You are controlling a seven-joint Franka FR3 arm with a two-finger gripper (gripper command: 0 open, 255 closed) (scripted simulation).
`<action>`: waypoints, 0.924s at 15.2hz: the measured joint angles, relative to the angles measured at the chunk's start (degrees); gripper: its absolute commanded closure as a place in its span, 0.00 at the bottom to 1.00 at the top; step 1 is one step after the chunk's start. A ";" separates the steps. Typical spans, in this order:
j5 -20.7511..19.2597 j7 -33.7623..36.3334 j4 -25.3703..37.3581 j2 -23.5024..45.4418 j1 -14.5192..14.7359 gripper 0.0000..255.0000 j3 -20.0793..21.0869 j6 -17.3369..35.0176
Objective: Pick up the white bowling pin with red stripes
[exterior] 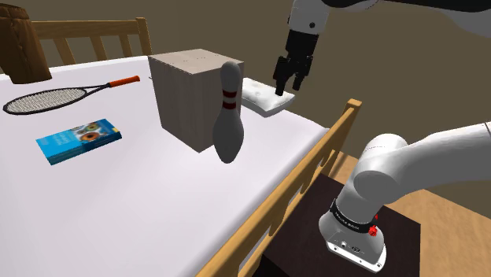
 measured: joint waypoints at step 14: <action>10.03 4.65 25.42 24.42 2.73 0.00 0.75 -0.83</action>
